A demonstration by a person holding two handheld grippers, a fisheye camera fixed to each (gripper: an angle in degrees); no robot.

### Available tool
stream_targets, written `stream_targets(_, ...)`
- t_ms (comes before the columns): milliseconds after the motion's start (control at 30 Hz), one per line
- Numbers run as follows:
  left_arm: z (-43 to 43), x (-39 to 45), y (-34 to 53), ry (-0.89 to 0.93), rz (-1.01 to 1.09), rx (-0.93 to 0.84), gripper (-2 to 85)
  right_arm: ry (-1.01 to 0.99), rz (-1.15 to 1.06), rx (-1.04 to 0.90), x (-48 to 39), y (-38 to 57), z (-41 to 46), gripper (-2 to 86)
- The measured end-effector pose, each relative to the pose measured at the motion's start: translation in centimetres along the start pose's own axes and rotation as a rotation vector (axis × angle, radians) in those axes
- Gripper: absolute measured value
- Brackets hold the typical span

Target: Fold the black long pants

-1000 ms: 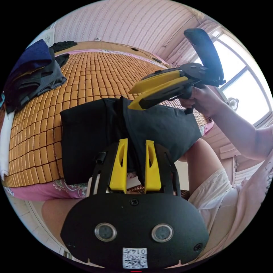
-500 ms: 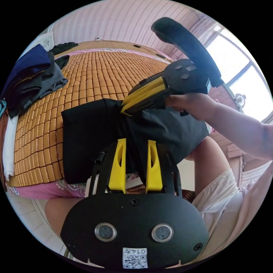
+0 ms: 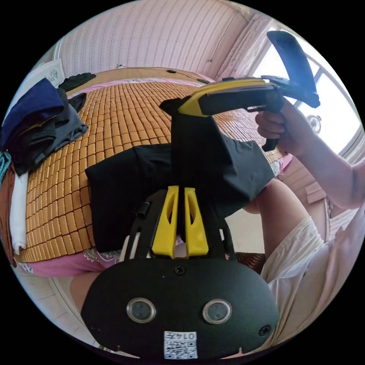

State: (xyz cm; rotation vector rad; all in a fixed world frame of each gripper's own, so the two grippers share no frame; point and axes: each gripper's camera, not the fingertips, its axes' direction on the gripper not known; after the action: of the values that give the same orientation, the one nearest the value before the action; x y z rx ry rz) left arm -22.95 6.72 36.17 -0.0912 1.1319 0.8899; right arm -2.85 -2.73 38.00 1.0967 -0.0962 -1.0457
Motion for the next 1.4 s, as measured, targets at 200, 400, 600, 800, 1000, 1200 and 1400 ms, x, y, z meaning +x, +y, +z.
stream_targets(200,-6.3,-3.4,0.1,-0.105,-0.146,0.053,0.3,-0.042,0.021,0.094,0.9,-5.8,1.7,4.9)
stream_targets(400,-3.4,-8.6,0.4,-0.273,-0.315,-0.218,8.1,0.048,0.086,0.000,3.2,-5.3,3.7,4.4)
stream_targets(600,-3.6,-4.2,-1.6,-0.064,-0.092,0.002,0.4,0.325,0.241,-0.230,7.8,2.9,0.1,-0.1)
stream_targets(800,4.3,6.3,-7.0,0.277,0.207,-0.152,-0.9,0.147,0.334,-0.377,10.7,3.2,1.3,-0.3)
stream_targets(1000,10.1,9.5,-6.0,0.192,0.326,-0.242,-1.0,0.218,0.193,-0.514,12.1,1.3,4.5,-0.4)
stream_targets(1200,10.4,9.6,-6.5,0.174,0.338,-0.267,-1.0,0.209,0.209,-0.619,14.7,0.2,3.2,-0.5)
stream_targets(1400,8.6,9.2,-7.4,0.228,0.299,-0.166,-1.0,0.222,0.268,-0.418,16.5,4.4,-3.1,-0.8)
